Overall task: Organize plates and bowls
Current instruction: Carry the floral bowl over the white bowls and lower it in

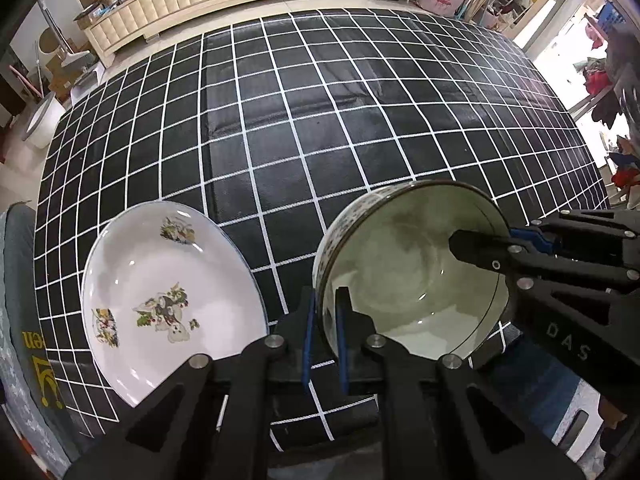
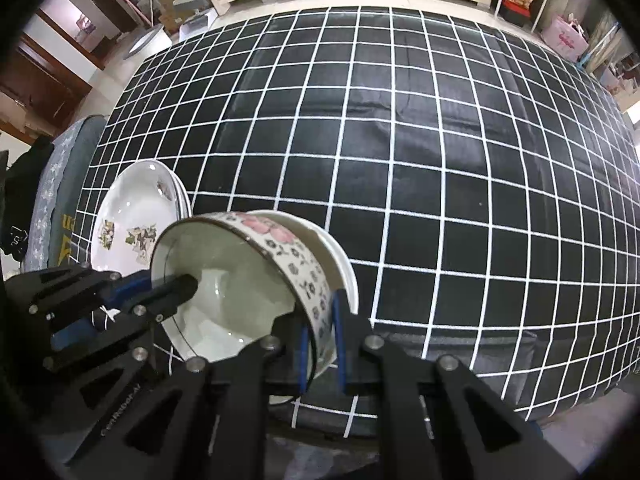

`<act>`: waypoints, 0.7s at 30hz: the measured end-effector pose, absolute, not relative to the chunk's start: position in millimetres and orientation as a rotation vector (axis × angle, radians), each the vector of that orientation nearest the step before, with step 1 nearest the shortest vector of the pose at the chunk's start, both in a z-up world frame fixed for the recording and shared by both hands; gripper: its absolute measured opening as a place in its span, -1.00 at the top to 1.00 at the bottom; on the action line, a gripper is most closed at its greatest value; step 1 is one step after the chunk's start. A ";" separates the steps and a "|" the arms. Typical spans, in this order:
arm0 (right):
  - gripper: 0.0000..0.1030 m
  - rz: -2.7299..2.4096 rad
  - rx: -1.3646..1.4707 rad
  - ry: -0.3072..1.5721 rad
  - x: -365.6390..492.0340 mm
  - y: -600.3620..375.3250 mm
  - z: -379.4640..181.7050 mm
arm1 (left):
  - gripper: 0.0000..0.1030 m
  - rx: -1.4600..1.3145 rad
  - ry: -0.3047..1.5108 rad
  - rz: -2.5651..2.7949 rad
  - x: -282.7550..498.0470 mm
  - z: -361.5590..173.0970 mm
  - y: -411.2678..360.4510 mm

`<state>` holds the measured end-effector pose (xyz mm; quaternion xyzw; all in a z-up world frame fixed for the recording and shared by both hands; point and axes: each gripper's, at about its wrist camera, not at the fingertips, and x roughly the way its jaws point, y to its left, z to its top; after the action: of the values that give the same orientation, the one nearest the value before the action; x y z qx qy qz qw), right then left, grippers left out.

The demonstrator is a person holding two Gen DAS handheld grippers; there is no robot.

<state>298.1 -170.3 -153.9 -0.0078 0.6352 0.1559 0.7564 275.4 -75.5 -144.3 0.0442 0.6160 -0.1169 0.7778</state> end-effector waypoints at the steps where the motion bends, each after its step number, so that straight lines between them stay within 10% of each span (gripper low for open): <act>1: 0.73 0.342 -0.020 1.387 298.2 -170.3 -154.0 | 0.84 0.095 1.334 -0.253 277.6 -144.9 -74.9; 18: 0.18 0.276 -0.028 1.375 292.4 -190.4 -143.3 | 0.82 0.089 1.317 -0.255 281.9 -134.0 -76.3; 21: 0.07 0.269 -0.016 1.388 294.0 -190.9 -147.6 | 0.55 0.088 1.317 -0.247 282.6 -135.9 -73.2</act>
<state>294.0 -190.9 -147.6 -0.0072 0.6378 0.1236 0.7602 282.6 -73.2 -135.9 0.0408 0.6102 -0.1145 0.7829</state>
